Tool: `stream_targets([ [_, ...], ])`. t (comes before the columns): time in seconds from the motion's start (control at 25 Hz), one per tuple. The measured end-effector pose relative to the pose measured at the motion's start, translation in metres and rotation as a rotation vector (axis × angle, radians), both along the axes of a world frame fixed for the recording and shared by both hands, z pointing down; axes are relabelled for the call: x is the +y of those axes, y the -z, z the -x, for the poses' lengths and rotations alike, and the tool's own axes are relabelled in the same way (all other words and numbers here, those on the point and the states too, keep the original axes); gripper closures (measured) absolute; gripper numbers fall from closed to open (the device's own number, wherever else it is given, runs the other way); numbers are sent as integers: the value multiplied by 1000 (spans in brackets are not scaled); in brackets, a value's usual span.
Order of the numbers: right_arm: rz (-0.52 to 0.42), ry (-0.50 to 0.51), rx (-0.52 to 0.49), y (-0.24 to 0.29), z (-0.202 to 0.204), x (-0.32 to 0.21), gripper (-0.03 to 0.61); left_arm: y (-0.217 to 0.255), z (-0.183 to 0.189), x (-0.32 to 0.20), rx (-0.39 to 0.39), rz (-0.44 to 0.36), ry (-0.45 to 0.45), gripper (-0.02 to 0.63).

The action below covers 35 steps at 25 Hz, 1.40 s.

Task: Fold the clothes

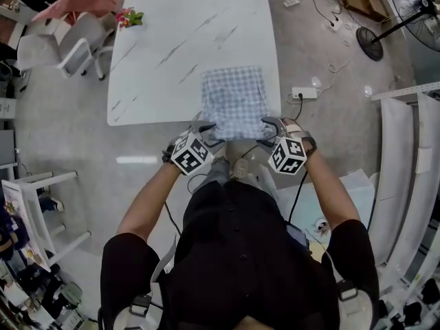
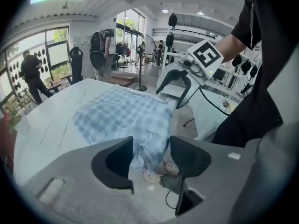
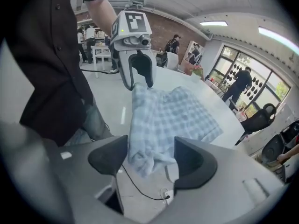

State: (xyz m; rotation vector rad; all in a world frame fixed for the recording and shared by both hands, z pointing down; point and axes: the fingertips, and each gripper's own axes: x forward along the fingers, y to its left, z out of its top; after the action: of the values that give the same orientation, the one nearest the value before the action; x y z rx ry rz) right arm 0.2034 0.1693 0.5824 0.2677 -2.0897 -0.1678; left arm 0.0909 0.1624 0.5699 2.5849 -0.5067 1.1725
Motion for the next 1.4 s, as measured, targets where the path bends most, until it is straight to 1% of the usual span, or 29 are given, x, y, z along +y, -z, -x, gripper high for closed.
stream_targets([
  [0.04, 28, 2, -5, 0, 2, 2, 251, 0, -1, 2, 6, 11, -17, 344],
  [0.08, 54, 1, -16, 1, 5, 5, 234, 1, -3, 4, 17, 20, -28, 333],
  [0.16, 97, -6, -46, 6, 11, 6, 224, 5, -4, 5, 49, 41, -39, 330],
  [0.24, 120, -16, -72, 12, 16, 1, 224, 10, -5, 0, 77, 64, -39, 305],
  [0.28, 126, -28, -86, 15, 19, -5, 224, 12, -5, -5, 86, 69, -33, 305],
  [0.44, 152, -161, -181, 29, 31, -52, 249, 21, 2, -45, 119, 79, 28, 307],
  [0.56, 132, -220, -215, 40, 33, -88, 287, 35, 9, -78, 144, 73, 72, 324],
  [0.72, 97, -248, -196, 46, 33, -129, 304, 37, 28, -126, 119, 38, 111, 331],
  [0.84, 103, -290, -179, 44, 29, -159, 305, 35, 39, -156, 116, 47, 127, 332],
  [0.92, 117, -316, -162, 40, 26, -179, 304, 31, 42, -174, 110, 59, 122, 332],
  [1.04, 142, -336, -133, 30, 27, -201, 293, 20, 45, -195, 89, 74, 93, 332],
  [1.12, 166, -344, -118, 24, 28, -209, 273, 12, 44, -203, 80, 87, 68, 331],
  [1.2, 196, -350, -107, 18, 28, -213, 258, 6, 40, -208, 73, 101, 39, 331],
  [1.4, 256, -348, -77, 1, 28, -216, 250, -13, 32, -209, 35, 107, -34, 331],
])
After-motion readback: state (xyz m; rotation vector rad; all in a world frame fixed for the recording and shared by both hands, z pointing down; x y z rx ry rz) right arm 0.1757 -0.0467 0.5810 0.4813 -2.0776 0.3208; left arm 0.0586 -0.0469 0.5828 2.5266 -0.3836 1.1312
